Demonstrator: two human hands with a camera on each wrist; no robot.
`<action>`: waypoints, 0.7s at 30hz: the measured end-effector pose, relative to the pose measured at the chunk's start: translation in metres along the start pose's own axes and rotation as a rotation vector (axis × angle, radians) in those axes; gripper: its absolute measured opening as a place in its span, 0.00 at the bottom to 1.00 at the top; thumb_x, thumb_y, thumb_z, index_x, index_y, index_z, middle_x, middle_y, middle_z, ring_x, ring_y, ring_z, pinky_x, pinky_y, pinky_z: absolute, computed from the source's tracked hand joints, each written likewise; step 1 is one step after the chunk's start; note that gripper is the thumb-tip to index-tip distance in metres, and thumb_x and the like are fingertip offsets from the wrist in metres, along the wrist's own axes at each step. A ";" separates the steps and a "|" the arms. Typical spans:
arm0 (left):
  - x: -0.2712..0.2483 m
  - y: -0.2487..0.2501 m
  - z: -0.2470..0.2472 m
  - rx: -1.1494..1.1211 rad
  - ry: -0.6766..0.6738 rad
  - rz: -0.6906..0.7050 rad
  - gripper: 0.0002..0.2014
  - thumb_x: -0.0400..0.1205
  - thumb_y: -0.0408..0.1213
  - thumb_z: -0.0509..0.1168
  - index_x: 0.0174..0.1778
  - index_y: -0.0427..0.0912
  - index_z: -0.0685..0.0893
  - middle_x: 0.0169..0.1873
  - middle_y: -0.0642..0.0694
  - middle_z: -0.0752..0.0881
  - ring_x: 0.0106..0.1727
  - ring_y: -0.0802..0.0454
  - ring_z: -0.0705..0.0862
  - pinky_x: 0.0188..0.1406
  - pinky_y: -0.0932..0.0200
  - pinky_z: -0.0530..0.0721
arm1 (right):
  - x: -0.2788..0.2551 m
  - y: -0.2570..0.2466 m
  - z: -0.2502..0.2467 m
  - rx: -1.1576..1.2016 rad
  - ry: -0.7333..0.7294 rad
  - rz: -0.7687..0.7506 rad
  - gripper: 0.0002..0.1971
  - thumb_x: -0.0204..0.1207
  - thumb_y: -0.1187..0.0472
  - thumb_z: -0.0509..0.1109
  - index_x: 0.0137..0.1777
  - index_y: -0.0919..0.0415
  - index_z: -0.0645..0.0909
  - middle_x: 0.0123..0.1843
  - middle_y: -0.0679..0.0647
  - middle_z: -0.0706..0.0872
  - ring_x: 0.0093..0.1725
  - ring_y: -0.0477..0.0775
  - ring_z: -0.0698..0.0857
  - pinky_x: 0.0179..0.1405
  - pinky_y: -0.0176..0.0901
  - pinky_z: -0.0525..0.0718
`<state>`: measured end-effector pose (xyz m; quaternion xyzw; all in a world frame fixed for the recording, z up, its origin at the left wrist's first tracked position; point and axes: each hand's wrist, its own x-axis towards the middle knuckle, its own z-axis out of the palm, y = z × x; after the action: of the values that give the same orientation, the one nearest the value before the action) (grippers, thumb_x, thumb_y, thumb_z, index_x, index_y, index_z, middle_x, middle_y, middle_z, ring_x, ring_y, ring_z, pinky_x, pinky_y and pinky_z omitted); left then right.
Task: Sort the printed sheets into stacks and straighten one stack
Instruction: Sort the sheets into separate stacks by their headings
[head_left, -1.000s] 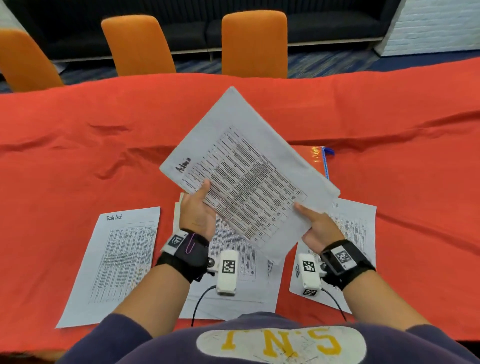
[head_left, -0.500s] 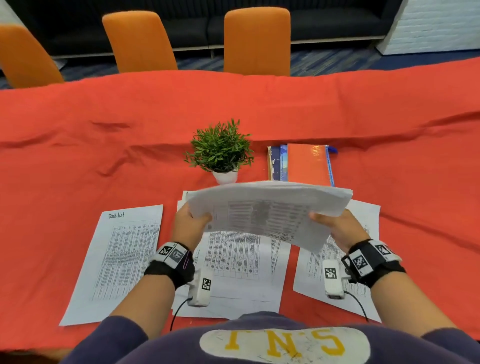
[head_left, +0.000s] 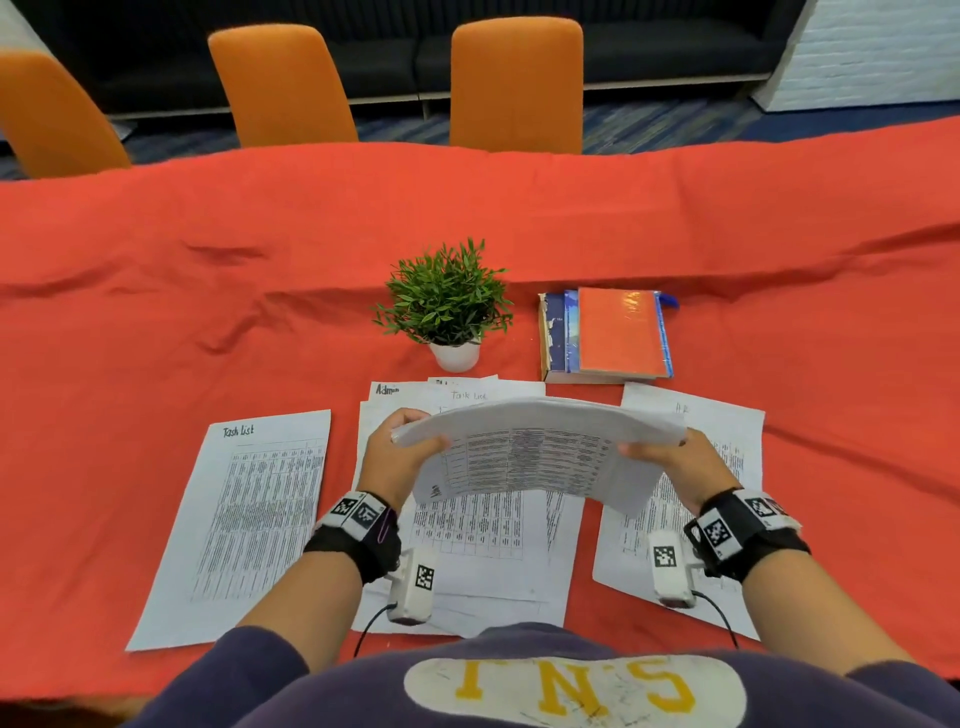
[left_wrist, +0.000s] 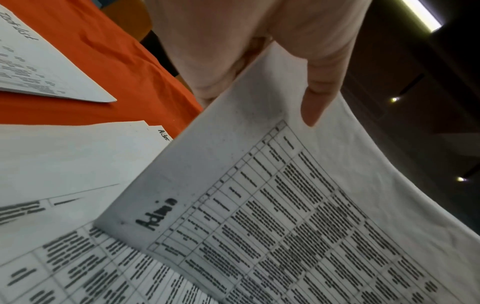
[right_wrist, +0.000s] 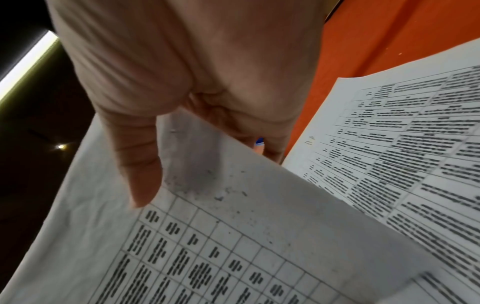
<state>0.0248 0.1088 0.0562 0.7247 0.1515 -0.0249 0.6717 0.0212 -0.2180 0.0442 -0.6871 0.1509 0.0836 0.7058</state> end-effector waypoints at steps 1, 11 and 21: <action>-0.001 0.000 0.001 0.001 -0.019 -0.016 0.12 0.69 0.25 0.75 0.39 0.43 0.80 0.38 0.43 0.83 0.37 0.47 0.81 0.34 0.58 0.79 | -0.001 0.002 0.000 -0.001 -0.004 0.017 0.21 0.56 0.67 0.81 0.52 0.64 0.86 0.50 0.59 0.90 0.50 0.57 0.86 0.44 0.46 0.81; -0.004 0.003 -0.001 -0.046 -0.037 -0.034 0.10 0.66 0.40 0.76 0.37 0.44 0.82 0.35 0.45 0.85 0.35 0.48 0.81 0.34 0.58 0.78 | -0.002 0.004 0.002 -0.006 0.040 0.028 0.14 0.66 0.76 0.75 0.48 0.61 0.86 0.49 0.58 0.90 0.49 0.57 0.86 0.47 0.48 0.80; -0.005 -0.001 0.006 -0.031 -0.024 -0.087 0.12 0.71 0.31 0.78 0.47 0.39 0.85 0.41 0.41 0.89 0.41 0.46 0.85 0.38 0.58 0.82 | -0.001 0.007 0.005 0.018 0.073 0.085 0.15 0.66 0.80 0.73 0.48 0.62 0.84 0.49 0.59 0.88 0.54 0.63 0.85 0.51 0.54 0.83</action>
<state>0.0212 0.1019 0.0556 0.7068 0.1751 -0.0603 0.6828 0.0182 -0.2126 0.0380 -0.6763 0.2062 0.0872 0.7017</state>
